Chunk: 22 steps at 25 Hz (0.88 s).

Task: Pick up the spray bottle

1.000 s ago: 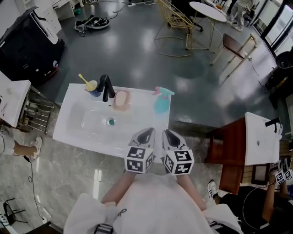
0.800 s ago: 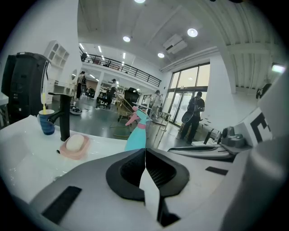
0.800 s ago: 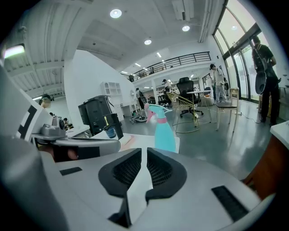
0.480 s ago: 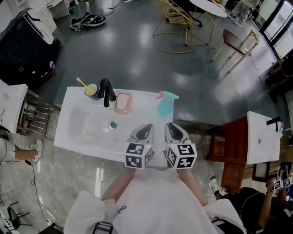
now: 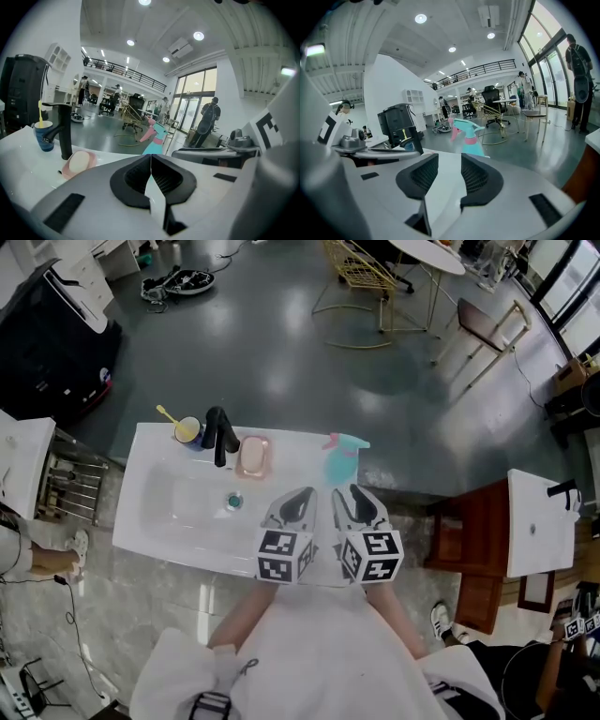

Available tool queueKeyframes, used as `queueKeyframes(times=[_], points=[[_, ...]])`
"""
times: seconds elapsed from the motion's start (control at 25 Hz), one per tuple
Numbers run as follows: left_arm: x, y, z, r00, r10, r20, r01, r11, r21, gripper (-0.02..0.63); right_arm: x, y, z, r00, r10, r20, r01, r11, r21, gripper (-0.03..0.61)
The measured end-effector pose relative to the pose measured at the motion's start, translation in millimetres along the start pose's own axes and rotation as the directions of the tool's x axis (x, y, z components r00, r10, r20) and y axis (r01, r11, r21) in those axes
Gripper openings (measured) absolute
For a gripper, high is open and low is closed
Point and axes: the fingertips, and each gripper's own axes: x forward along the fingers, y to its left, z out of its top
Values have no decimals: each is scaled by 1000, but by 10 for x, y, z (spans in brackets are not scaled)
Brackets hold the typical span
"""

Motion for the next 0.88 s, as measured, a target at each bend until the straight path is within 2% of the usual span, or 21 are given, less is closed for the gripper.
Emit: queueKeyframes(times=[0.24,0.36,0.52,0.88], points=[[-32,41,116,999,-4,51,3,1000,19,26,84,-67,25,1000,-16,19,16,1000,4,186],[-3,98,151,999,9,51,-10,1000,24,26,147,-124,71,999,-37,33,37,999,-4,200],[39,156,159,999,18,43,-19,999,25,26,266,-236,143,996,-77,49,78,997,-15,257],[71,329,117,998,55,20,-55,998,8,26,541,-383,166,995,-102,20,103,994,-27,278]])
